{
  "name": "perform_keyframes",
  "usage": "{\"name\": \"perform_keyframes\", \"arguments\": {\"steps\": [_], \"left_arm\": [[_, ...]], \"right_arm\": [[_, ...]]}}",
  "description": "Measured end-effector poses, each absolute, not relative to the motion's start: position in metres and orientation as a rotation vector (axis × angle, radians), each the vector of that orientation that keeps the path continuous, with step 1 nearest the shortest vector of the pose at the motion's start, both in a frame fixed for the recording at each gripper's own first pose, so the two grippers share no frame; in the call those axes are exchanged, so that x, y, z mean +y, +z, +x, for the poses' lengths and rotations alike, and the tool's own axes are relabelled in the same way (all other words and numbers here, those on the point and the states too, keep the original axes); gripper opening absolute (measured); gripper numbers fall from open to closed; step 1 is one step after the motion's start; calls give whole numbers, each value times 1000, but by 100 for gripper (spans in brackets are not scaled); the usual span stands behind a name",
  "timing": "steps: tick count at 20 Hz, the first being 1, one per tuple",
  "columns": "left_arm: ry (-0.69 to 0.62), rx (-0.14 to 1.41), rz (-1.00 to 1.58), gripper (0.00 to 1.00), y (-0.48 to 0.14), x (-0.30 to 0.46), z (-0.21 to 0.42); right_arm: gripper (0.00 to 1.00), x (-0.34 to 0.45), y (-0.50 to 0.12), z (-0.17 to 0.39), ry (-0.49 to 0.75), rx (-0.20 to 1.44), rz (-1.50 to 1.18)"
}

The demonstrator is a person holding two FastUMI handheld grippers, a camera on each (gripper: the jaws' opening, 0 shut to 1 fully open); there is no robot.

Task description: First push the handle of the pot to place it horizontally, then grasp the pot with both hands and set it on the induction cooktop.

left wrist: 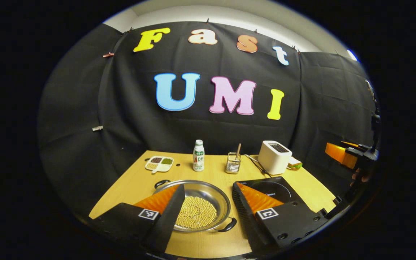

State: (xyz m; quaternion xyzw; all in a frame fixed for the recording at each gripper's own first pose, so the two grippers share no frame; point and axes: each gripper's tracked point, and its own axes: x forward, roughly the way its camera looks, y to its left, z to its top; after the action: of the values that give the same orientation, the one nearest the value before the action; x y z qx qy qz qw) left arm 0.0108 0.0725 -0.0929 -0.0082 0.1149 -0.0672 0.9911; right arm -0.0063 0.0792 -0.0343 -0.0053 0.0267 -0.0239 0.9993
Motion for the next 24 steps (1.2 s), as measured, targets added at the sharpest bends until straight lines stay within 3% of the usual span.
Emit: {"name": "perform_keyframes", "arguments": {"steps": [1,4,7,10,13,19,24], "left_arm": [[-140,252,-5,79,-97,74,12],[-171,316,53,53,-118,71,13],[-207,408,92,39,-143,65,4],[-263,478,154,17,-169,55,-3],[-304,512,171,5,-197,52,-9],[-364,671,223,5,-278,57,-23],[-389,748,225,5,-311,57,-17]], "right_arm": [[96,81,-37,-3,-37,58,-2],[98,88,-40,4,-6,63,-4],[98,90,-42,6,20,65,-17],[98,91,-48,7,40,75,-20],[96,93,-51,8,60,81,-28],[98,93,-58,10,66,101,-12],[98,81,-60,11,32,118,3]]}}
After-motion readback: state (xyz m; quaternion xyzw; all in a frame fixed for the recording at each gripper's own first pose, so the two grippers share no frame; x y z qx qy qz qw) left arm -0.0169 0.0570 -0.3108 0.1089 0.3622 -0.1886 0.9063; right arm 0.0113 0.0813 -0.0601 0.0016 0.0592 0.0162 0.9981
